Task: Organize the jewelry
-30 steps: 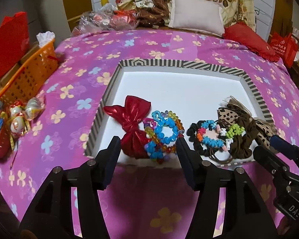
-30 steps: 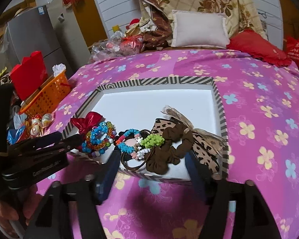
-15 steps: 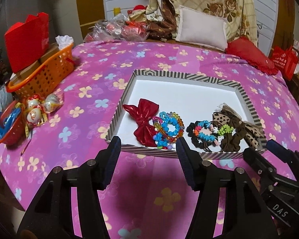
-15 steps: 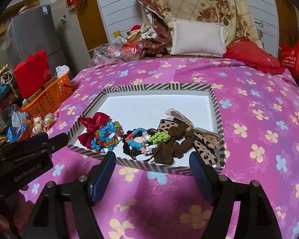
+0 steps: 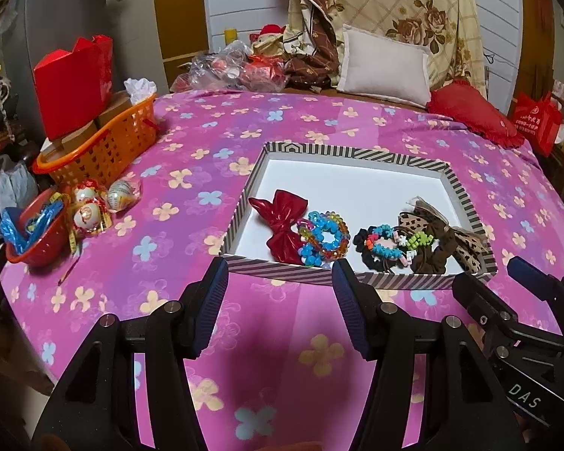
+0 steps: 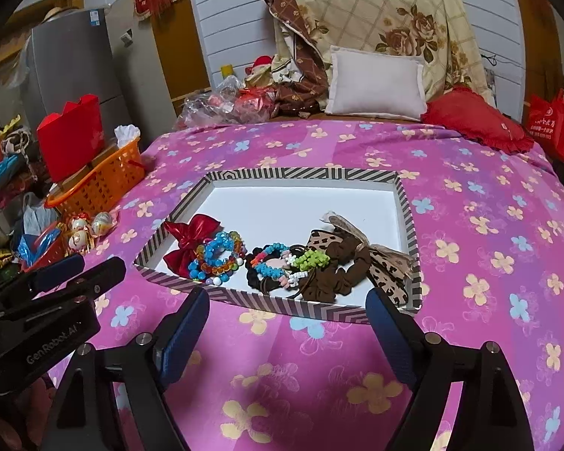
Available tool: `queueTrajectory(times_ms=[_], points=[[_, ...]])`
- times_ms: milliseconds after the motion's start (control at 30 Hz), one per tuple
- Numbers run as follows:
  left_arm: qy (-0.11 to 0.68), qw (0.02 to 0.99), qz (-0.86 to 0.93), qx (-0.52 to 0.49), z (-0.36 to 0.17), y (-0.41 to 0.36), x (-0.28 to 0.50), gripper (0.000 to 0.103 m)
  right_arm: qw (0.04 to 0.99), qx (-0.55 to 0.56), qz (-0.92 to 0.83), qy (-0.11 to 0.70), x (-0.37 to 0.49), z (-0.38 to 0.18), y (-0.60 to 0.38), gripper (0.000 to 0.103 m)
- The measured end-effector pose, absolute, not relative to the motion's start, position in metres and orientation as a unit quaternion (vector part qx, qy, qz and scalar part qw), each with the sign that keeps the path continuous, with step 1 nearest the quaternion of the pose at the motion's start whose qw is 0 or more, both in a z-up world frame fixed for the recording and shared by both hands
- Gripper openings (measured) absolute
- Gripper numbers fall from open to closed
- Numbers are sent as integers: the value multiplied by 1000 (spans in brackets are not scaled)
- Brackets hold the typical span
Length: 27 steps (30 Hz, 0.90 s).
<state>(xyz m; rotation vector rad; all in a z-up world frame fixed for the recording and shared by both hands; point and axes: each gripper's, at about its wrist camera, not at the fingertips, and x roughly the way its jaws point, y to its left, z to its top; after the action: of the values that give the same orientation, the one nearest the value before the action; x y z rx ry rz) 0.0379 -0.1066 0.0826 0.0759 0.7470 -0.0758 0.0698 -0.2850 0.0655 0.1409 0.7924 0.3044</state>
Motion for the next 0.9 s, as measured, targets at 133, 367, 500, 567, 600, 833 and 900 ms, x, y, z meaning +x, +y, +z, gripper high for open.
queueTrajectory(times_ms=[133, 367, 500, 567, 600, 833, 900], points=[[360, 932, -35, 38, 86, -106, 32, 57, 909, 68, 147, 383, 67, 67, -285, 83], [357, 933, -34, 39, 88, -106, 27, 57, 909, 71, 146, 385, 61, 67, -288, 84], [354, 934, -35, 42, 91, -108, 22, 57, 908, 72, 145, 386, 58, 68, -290, 84], [352, 935, -34, 43, 92, -108, 20, 57, 908, 72, 146, 386, 58, 69, -291, 84], [350, 935, -34, 44, 93, -109, 19, 57, 908, 72, 146, 386, 57, 69, -291, 84], [344, 937, -33, 50, 95, -111, 15, 57, 908, 72, 146, 385, 55, 70, -290, 84], [344, 937, -33, 50, 95, -111, 15, 57, 908, 71, 148, 385, 54, 72, -288, 84]])
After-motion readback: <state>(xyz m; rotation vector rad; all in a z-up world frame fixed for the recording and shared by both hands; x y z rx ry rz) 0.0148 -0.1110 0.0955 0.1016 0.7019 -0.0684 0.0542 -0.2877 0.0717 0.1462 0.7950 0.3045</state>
